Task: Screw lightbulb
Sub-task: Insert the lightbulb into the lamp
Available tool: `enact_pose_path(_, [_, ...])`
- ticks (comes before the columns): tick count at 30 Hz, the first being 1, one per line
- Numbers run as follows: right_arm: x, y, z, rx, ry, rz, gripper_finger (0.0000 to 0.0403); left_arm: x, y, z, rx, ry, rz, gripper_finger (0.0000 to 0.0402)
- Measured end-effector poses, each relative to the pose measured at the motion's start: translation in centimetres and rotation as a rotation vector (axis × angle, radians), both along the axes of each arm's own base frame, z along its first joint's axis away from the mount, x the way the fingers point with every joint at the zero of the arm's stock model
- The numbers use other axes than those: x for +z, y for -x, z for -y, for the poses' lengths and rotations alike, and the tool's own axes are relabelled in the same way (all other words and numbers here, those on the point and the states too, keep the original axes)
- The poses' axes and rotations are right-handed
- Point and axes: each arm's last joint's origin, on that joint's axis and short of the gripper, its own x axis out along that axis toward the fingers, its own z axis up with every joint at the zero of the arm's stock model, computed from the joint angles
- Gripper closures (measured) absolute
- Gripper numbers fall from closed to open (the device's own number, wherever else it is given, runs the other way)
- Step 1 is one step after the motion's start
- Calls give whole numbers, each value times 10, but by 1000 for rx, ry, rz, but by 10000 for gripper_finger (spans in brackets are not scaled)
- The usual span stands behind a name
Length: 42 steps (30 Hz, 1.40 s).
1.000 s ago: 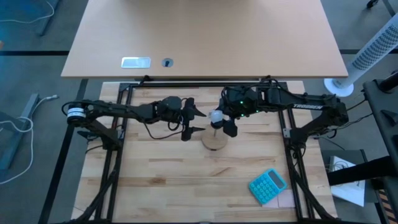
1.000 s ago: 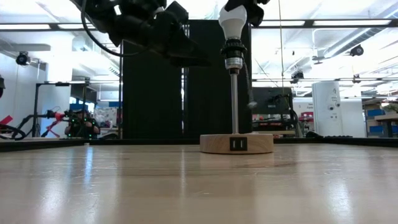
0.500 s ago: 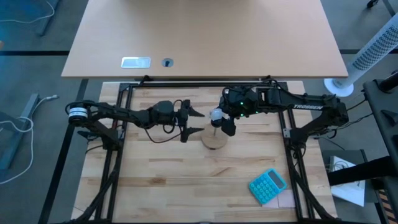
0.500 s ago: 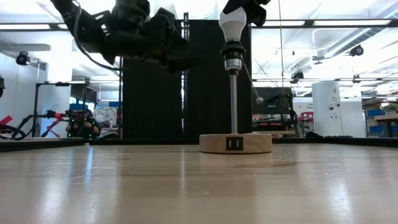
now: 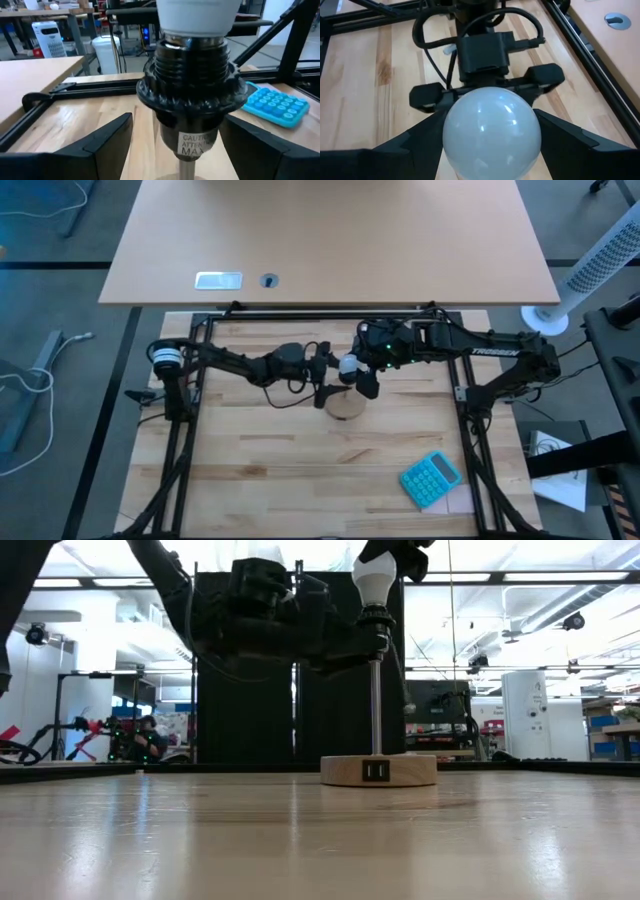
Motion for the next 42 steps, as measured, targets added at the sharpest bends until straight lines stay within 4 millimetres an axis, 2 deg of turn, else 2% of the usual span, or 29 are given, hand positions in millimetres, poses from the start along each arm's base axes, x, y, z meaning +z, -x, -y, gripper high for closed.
enact_pose_path(5, [0, 0, 0, 10, 11, -2, 132, 2, -1, 0, 1, 12, 10, 145])
enact_pose_path(12, [0, 0, 0, 6, 20, -2, 132, 1, -1, 0, -3, 36, 2, 259])
enact_pose_path(19, [2, 0, 3, -53, 72, 14, 131, 13, 2, -4, 100, 28, 16, 261])
enact_pose_path(30, [12, -4, 18, -279, 171, 122, 131, 47, -1, -15, 426, -89, -30, 261])
enact_pose_path(37, [15, -4, 27, -373, 144, 170, 127, 52, 2, -16, 604, -114, -27, 261])
enact_pose_path(42, [12, -13, 33, -439, 127, 217, 129, 52, 3, -18, 725, -112, -15, 261])
